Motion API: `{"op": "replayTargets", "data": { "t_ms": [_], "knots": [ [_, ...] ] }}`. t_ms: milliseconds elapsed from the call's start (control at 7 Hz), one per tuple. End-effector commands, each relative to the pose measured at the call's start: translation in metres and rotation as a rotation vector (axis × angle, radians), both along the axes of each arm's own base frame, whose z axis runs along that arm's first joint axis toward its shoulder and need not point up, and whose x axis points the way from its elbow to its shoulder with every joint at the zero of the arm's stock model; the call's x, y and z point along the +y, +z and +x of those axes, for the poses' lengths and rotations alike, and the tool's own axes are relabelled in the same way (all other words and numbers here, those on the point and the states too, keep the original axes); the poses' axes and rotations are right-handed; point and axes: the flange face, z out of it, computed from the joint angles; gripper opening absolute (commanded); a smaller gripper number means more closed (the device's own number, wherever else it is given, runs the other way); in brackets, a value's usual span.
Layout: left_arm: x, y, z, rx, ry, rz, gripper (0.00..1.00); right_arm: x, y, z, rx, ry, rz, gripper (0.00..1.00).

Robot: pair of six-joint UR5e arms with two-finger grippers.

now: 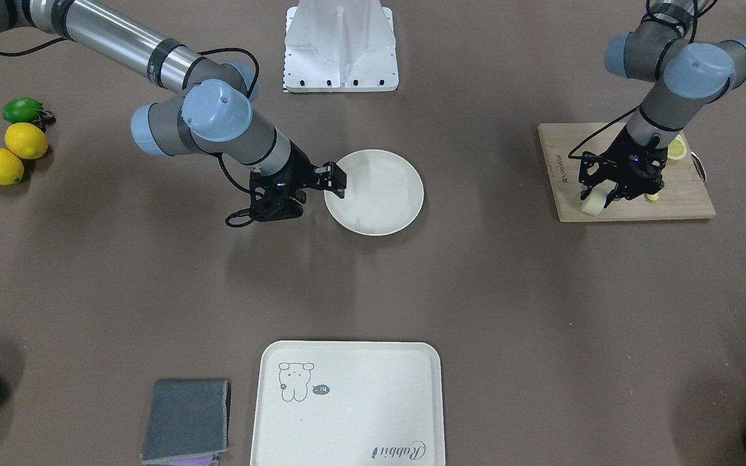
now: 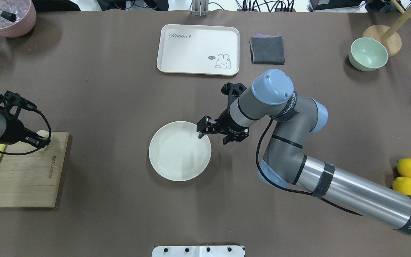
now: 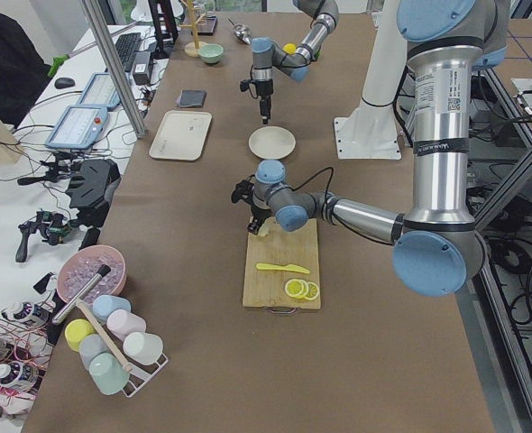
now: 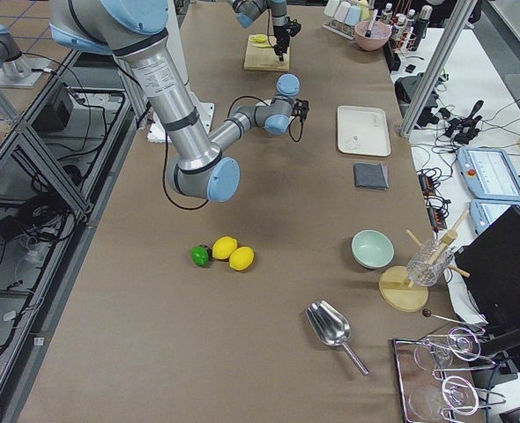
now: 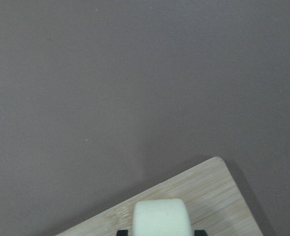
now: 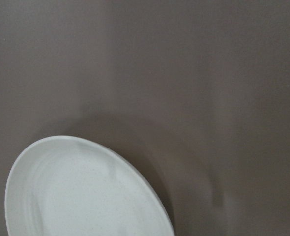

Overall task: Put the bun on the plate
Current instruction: 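Release the plate and raise the right gripper while the left gripper lifts the pale bun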

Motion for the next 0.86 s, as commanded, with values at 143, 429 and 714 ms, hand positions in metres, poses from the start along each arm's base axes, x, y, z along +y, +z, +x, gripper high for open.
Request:
{"op": "replayTargets", "data": {
  "t_ms": [143,429,714],
  "knots": [
    [-0.035,-0.072,-0.005,0.102,0.022,-0.051,0.4,-0.058,0.034,0.099,0.002,0.045,0.002,1.0],
    [-0.086,-0.203,0.047,0.11,-0.054,-0.151,0.41,-0.089,0.076,0.177,0.009,0.065,-0.009,1.0],
    [-0.066,-0.288,0.119,0.124,-0.1,-0.236,0.42,-0.092,0.132,0.241,0.024,0.025,0.059,1.0]
  ]
}}
